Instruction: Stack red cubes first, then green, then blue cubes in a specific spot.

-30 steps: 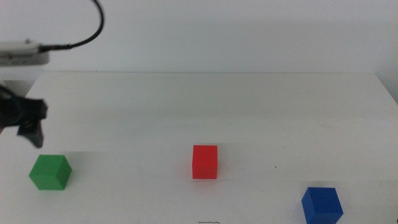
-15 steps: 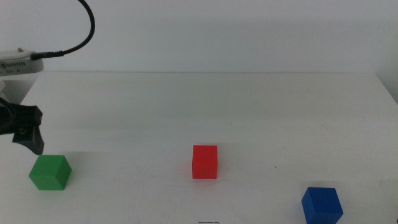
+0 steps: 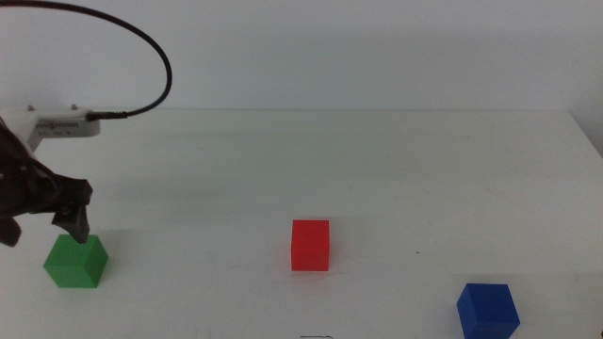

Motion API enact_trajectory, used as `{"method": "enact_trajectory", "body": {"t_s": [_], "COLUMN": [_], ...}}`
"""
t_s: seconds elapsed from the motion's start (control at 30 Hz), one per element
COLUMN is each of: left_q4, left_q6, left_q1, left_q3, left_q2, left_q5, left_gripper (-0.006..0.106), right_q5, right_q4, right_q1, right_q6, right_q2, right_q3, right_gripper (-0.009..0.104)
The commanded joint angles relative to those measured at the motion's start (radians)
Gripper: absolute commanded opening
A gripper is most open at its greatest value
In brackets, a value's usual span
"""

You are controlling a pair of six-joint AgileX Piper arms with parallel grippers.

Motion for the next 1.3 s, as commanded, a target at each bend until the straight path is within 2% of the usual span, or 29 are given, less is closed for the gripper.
{"method": "enact_trajectory", "body": {"t_s": [0.0,0.77,0.87,1.03,1.2,1.23,1.27], "left_q4": [-0.001,-0.004,-0.004,-0.003,-0.003,0.0,-0.006], "left_q6": [0.01,0.05,0.05,0.05,0.05,0.049,0.049], "left_q1": [0.0,-0.001,-0.001,-0.001,-0.001,-0.001,-0.001], "left_q3": [-0.024,-0.024,-0.024,-0.024,-0.024,-0.024,-0.025], "left_q2": [-0.005,0.234,0.234,0.234,0.234,0.234,0.232], "left_q5": [-0.035,-0.175,-0.18,-0.175,-0.175,-0.155,-0.144], "left_gripper": [0.093,0.093,0.089,0.07,0.043,0.017,0.013], "right_q5": [-0.071,-0.071,-0.071,-0.071,-0.071,-0.071,-0.071], "right_q4": [-0.01,-0.01,-0.01,-0.01,-0.01,-0.01,-0.01], "right_q1": [-0.005,-0.005,-0.005,-0.005,-0.005,-0.005,-0.005], "right_q6": [-0.01,-0.01,-0.01,-0.01,-0.01,-0.01,-0.01], "right_q2": [-0.023,-0.023,-0.023,-0.023,-0.023,-0.023,-0.023], "right_q3": [-0.018,-0.018,-0.018,-0.018,-0.018,-0.018,-0.018], "right_gripper": [0.08,0.08,0.08,0.08,0.08,0.08,0.08]}}
